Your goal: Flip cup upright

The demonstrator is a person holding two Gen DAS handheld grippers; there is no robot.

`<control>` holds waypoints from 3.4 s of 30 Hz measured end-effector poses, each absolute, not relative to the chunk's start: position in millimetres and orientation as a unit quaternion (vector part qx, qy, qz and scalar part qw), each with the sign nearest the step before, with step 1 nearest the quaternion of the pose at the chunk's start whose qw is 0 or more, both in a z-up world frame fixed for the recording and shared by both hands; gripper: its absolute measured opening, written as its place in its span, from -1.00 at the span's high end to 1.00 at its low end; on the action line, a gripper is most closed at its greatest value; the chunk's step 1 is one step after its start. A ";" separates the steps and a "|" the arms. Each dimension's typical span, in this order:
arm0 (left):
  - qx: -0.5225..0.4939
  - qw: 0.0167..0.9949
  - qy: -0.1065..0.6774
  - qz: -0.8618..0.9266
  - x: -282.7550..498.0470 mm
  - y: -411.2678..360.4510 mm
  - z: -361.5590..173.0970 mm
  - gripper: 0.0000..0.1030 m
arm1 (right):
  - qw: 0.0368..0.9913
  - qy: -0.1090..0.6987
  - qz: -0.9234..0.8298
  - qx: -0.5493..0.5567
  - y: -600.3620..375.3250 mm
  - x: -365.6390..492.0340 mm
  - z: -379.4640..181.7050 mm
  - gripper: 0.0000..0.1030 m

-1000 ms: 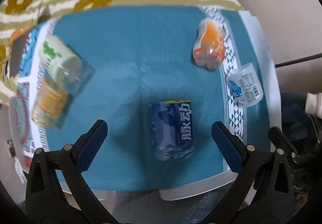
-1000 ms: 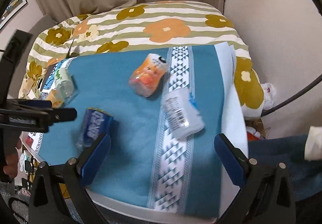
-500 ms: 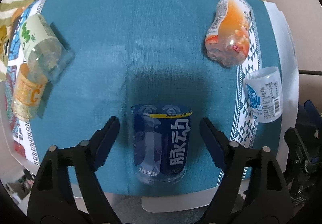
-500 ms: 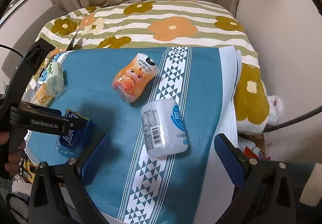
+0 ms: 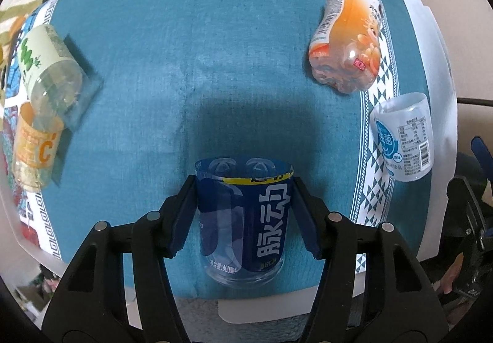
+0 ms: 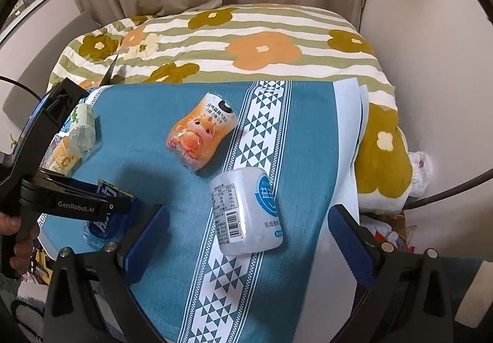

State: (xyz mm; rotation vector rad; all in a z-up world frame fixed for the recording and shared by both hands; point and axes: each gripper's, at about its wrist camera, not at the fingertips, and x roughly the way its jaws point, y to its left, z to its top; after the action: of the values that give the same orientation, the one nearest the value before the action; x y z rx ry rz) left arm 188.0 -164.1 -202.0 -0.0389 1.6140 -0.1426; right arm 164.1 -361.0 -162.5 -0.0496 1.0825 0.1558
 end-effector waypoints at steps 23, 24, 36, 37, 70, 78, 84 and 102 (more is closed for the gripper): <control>-0.020 0.900 0.409 -0.148 162.5 -125.4 -159.6 -0.23 | 0.876 0.472 0.072 -0.060 -327.3 127.2 -143.9 -0.99; -0.002 0.905 0.400 -0.146 161.4 -128.6 -163.7 -0.23 | 0.875 0.475 0.070 -0.062 -326.4 125.7 -147.2 -0.99; 0.086 0.924 0.335 -0.161 122.4 -139.5 -176.7 -0.24 | 0.871 0.476 0.074 -0.094 -308.4 112.1 -163.6 -0.99; 0.082 0.925 0.335 -0.159 118.9 -136.3 -176.9 -0.24 | 0.872 0.475 0.075 -0.095 -307.3 111.6 -163.9 -0.99; 0.033 0.902 0.411 -0.126 83.2 -106.1 -159.1 -0.80 | 0.881 0.458 0.092 -0.069 -286.2 94.2 -149.3 -0.99; 0.012 0.913 0.397 -0.090 56.4 -79.0 -81.6 -1.00 | 0.897 0.430 0.099 -0.033 -280.5 87.4 -103.9 -0.99; -0.011 0.910 0.407 -0.074 38.5 -50.9 -38.4 -1.00 | 0.900 0.429 0.076 -0.013 -270.2 77.3 -73.8 -0.99; -0.016 0.911 0.410 -0.049 6.9 -7.5 -25.8 -1.00 | 0.905 0.426 -0.002 -0.008 -245.4 40.7 -64.0 -0.99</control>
State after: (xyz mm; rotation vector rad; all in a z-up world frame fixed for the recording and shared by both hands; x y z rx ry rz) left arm 6.9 -7.5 -25.8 -0.0321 0.8460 -0.1003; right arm 40.7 -245.4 -64.0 -0.0170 0.8793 -0.0048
